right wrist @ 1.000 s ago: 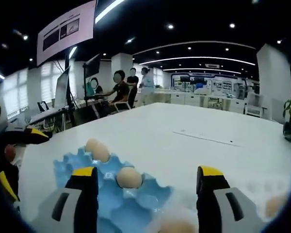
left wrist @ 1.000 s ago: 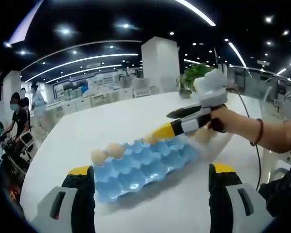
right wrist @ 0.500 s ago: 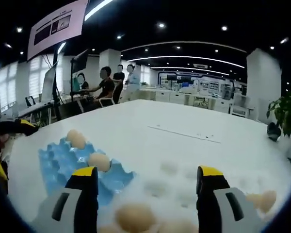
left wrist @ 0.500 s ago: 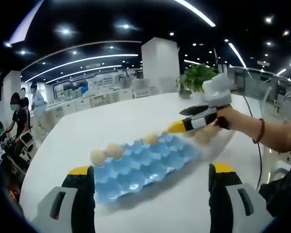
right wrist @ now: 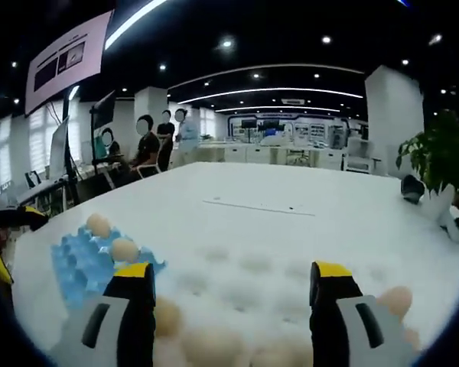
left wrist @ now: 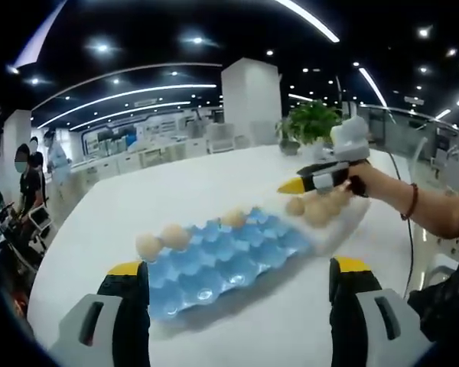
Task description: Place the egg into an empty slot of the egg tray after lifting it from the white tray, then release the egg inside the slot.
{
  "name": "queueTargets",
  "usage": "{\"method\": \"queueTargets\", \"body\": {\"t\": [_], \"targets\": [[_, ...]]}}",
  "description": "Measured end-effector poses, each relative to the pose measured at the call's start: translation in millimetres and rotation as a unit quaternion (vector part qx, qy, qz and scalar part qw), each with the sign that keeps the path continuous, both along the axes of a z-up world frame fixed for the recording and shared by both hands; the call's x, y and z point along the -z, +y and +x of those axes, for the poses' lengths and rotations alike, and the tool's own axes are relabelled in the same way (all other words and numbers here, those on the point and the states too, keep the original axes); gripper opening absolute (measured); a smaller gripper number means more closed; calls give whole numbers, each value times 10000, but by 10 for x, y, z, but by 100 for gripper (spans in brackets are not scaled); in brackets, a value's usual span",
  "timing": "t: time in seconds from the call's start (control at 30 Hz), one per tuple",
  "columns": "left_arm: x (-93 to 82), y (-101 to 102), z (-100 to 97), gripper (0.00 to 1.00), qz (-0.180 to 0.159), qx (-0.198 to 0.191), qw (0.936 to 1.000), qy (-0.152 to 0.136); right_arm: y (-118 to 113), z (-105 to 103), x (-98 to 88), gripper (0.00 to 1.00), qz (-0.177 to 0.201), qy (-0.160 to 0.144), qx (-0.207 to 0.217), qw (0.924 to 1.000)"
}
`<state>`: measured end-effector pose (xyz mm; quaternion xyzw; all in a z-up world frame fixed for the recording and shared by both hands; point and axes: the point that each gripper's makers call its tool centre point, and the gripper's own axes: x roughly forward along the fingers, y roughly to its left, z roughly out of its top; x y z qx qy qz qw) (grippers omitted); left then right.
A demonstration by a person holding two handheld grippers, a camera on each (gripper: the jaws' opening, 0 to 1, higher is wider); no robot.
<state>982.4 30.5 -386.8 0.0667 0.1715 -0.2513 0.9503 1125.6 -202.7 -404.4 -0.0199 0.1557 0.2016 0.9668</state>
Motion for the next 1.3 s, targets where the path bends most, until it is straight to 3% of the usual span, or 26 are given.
{"method": "queueTargets", "body": {"t": [0.2,0.43,0.8,1.17,1.3], "targets": [[-21,18,2,100,5,-14,10000,-23,-240,8,28,82,345,115,189,9992],[-22,25,9,100,29,-16,10000,-22,-451,37,19,83,161,51,404,9990],[-18,-11,22,100,41,35,10000,-14,-685,67,98,79,329,196,760,9964],[-25,-9,31,100,63,42,10000,-24,-772,54,181,58,360,288,966,9943],[-22,8,28,100,72,23,10000,-26,-878,69,198,43,214,268,1218,9920]]}}
